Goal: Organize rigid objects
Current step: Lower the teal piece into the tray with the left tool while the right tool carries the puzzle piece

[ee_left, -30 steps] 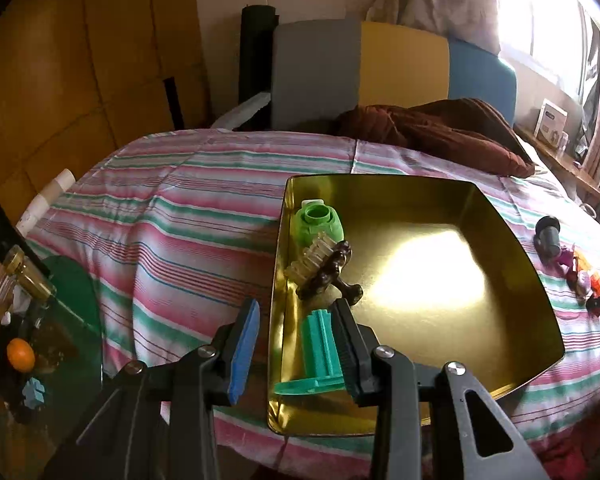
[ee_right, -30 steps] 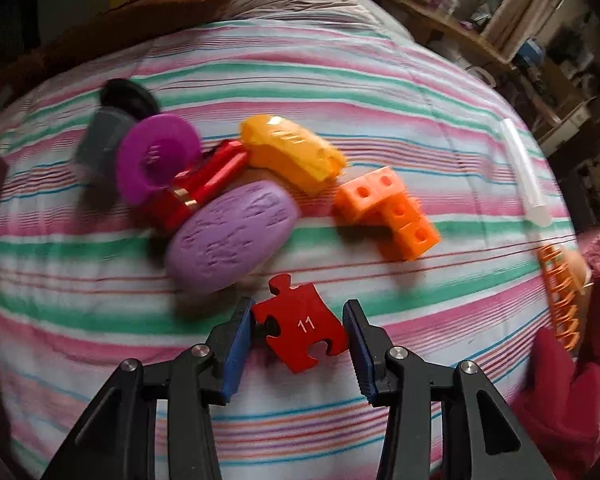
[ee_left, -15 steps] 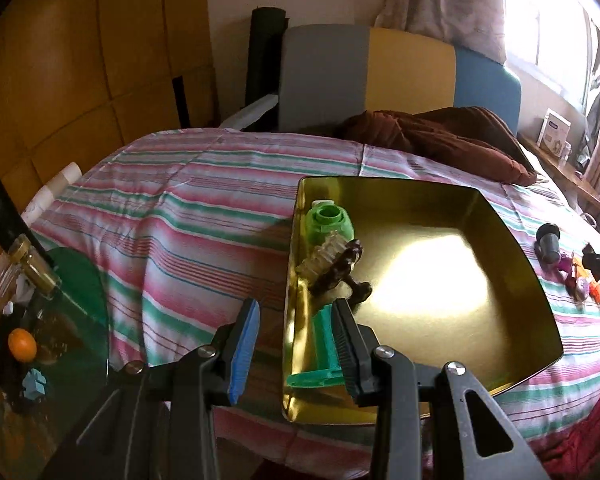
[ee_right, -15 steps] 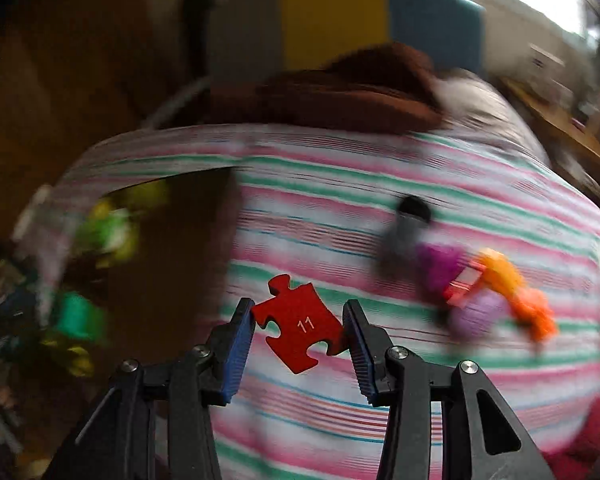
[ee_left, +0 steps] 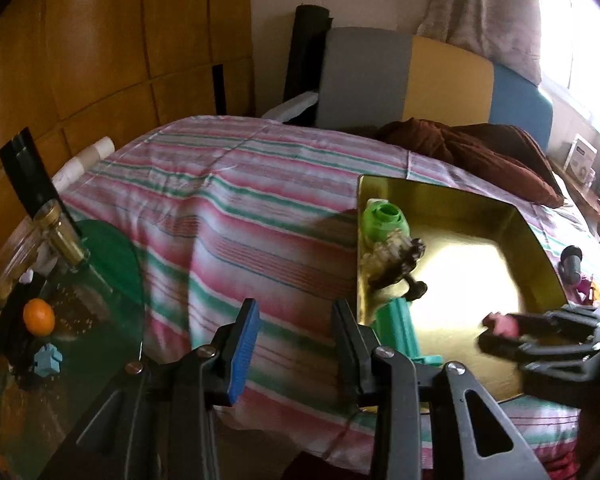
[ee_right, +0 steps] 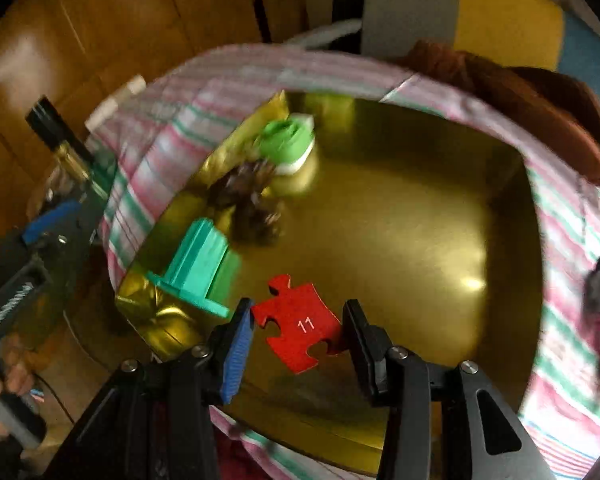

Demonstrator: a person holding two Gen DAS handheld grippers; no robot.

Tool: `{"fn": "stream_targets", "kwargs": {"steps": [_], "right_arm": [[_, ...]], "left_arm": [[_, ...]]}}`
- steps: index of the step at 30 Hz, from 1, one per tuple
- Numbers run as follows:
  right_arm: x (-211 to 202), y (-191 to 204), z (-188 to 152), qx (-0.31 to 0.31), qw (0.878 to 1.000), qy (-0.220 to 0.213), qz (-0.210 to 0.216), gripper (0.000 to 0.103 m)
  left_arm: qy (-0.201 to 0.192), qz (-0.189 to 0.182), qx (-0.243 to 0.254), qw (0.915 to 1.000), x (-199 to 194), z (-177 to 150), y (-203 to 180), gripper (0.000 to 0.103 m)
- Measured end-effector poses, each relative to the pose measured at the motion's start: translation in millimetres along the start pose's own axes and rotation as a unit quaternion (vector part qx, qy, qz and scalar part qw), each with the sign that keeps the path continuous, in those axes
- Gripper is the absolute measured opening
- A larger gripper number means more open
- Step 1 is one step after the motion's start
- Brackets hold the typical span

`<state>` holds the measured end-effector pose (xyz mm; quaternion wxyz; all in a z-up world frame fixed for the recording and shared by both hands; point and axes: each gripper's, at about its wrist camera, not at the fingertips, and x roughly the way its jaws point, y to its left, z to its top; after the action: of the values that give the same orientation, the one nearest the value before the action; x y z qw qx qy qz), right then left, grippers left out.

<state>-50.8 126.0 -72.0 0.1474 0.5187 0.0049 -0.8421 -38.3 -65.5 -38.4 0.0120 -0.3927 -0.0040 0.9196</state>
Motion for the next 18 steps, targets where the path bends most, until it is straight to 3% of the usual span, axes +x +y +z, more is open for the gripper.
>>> {"fn": "stream_targets", "kwargs": {"steps": [6,11,15,18], "right_arm": [[39,22,-3,-0.004,0.999,0.043,-0.010,0.048],[38,21,-6,0.005,1.000,0.026,0.008,0.048],[36,14,-10,0.019,0.999,0.021,0.015,0.061],[33,11,-13,0.029,0.999,0.018,0.025,0.062]], "left_arm": [[0.006,-0.001,-0.005,1.0000,4,-5,2,0.037],[0.006,-0.002,-0.003,1.0000,3,-7,0,0.037],[0.007,-0.003,-0.002,1.0000,0,-8,-2,0.037],[0.004,-0.004,0.003,1.0000,-3,-8,-5,0.037]]}}
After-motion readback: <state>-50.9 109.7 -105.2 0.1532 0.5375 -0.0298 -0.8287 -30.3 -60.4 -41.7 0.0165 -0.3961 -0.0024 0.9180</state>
